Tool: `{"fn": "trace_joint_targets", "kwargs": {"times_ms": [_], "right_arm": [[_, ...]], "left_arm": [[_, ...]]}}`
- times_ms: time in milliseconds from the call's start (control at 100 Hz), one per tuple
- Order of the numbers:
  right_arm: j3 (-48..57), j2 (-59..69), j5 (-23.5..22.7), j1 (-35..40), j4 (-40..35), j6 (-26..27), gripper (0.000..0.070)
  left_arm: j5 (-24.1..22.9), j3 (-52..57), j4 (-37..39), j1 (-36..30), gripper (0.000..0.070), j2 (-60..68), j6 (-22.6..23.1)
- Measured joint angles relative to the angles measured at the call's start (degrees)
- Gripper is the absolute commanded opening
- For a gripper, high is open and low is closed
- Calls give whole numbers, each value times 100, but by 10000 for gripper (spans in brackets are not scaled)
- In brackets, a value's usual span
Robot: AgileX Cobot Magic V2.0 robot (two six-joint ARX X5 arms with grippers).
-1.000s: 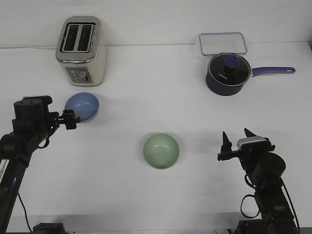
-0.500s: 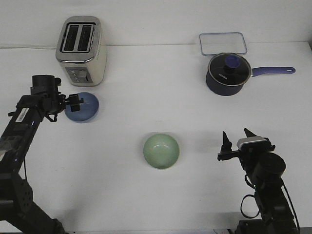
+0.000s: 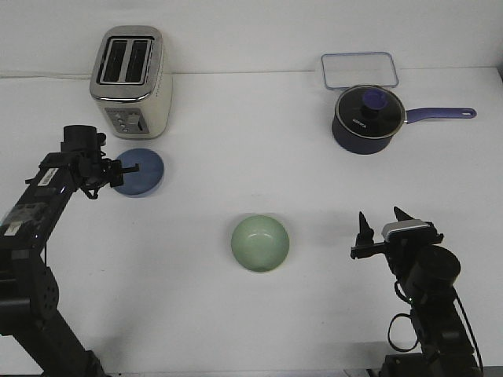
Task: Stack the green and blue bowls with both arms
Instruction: 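Grip the blue bowl rim and lift it toward the green bowl, then lower the blue bowl onto the green bowl and release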
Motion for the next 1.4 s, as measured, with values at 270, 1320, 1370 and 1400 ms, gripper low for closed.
{"fn": "trace_joint_targets", "kwargs": {"times_ms": [270,1320,1370,1400], "right_arm": [[0,2,0,0,0,0,528],[0,0,-2,0,0,0,528],[0,0,0,0,0,0,528],[0,0,0,0,0,0,528]], "left_arm": [[160,2,-157,42,9,-79,-9],[1499,11,-1362,-3093,10,-1919,-280],[1499,11,-1342,-3274,10,-1753,-278],[1502,11,-1344,-3344,10,-1670,-278]]}}
